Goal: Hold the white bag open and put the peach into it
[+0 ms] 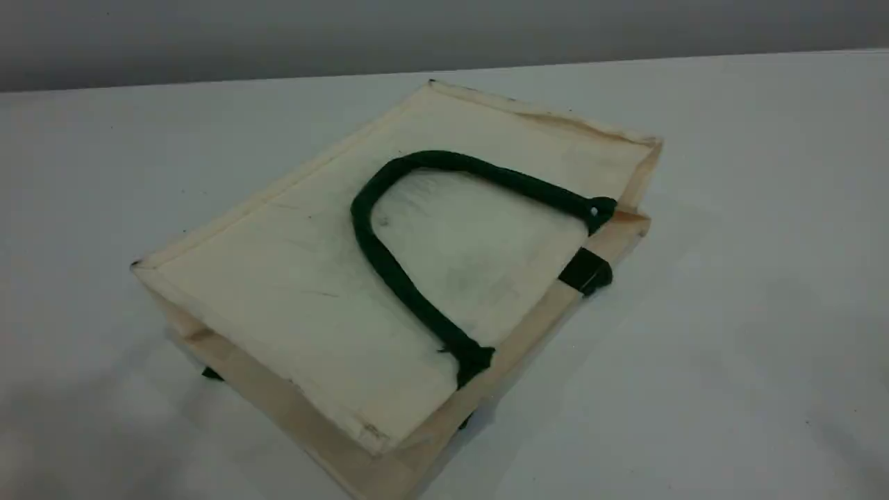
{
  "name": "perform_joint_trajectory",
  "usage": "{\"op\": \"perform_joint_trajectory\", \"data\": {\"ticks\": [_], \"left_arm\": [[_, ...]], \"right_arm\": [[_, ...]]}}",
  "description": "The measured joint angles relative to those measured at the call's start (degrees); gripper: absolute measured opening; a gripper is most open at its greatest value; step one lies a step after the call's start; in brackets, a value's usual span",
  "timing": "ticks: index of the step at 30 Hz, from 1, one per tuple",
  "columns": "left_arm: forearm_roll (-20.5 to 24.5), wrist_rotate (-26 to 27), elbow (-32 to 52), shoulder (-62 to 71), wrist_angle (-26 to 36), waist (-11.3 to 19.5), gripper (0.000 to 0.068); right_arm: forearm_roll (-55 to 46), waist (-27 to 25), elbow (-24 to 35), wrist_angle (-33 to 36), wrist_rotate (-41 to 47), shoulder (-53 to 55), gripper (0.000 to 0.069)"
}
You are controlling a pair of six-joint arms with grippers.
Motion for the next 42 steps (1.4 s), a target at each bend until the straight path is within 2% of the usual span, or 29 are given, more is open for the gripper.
{"op": "perform_joint_trajectory", "data": {"ticks": [4,11,17,22,25,29,33,36,42], "left_arm": [[0.05,-0.24,3.8,-6.58,-0.04,0.0,0.0467],[0.21,-0.18,17.17,-21.83,-0.14,0.0,0.0467],[0.55,-0.18,30.5,-35.42,0.0,0.0,0.0467],[0.62,-0.18,37.96,-44.98,-0.08,-0.9,0.0467],[0.17,-0.31,41.09,-48.8,-0.13,-0.9,0.0467],[0.06,-2.41,45.53,-51.74,-0.13,-0.9,0.0467],[-0.16,-3.35,50.34,-53.59,-0.13,-0.9,0.0467],[-2.12,-3.49,53.93,-54.06,-0.84,-0.9,0.0467],[-9.45,-3.59,62.9,-54.06,-11.14,-0.9,0.0467]], "right_arm": [[-1.42,0.0,0.0,3.09,1.55,-5.46,0.0439],[-1.63,0.0,0.0,11.53,5.82,-12.27,0.0439],[1.4,0.0,0.0,18.72,5.76,-12.75,0.0439],[5.75,0.0,0.0,24.22,5.76,-13.07,0.0439],[5.41,0.0,0.84,24.83,5.76,-13.2,0.0439],[5.51,0.06,5.0,26.46,6.7,-14.57,0.0439],[5.57,0.06,11.19,24.86,6.7,-16.94,0.0439],[5.88,0.87,15.87,24.27,6.7,-19.13,0.0439],[7.74,4.82,26.63,20.18,5.33,-24.69,0.0439]]}}
